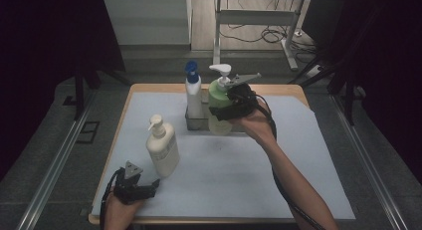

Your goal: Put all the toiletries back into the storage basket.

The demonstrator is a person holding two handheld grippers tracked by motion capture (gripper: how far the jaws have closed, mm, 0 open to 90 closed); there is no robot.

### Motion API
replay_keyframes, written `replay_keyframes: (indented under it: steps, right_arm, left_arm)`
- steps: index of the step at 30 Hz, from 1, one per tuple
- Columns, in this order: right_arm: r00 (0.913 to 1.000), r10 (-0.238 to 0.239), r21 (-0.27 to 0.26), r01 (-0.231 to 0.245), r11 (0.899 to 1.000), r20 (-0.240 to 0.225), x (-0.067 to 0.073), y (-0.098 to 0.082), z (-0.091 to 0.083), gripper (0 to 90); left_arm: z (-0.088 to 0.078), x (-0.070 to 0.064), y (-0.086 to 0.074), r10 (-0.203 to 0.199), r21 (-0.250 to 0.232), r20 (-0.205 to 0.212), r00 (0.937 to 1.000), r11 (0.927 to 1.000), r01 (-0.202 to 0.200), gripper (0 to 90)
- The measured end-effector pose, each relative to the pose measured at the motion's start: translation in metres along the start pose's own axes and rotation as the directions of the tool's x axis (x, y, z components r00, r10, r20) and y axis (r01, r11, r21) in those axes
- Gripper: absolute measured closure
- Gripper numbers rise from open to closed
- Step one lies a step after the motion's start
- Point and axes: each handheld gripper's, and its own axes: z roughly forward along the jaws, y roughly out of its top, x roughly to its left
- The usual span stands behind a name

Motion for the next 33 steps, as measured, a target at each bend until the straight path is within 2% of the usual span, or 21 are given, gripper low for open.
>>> replay_keyframes:
  steps: [13, 29, 33]
  right_arm:
    - [0.9986, 0.035, -0.001, -0.035, 0.999, 0.039, -0.018, 0.009, 0.016, 12.8]
    - [0.9952, 0.058, -0.004, -0.058, 0.998, 0.079, -0.030, 0.018, 0.031, 12.8]
    - [0.9934, 0.077, -0.005, -0.077, 0.997, 0.084, -0.033, 0.021, 0.035, 12.8]
  left_arm:
    - [0.000, 0.000, 0.000, 0.000, 0.001, 0.000, 1.0000, 1.0000, 0.000, 12.2]
    - [0.000, 0.000, 0.001, -0.006, 0.007, 0.005, 1.0000, 1.0000, 0.006, 12.3]
    - [0.001, 0.001, 0.001, -0.008, 0.009, 0.006, 0.9999, 0.9999, 0.008, 12.3]
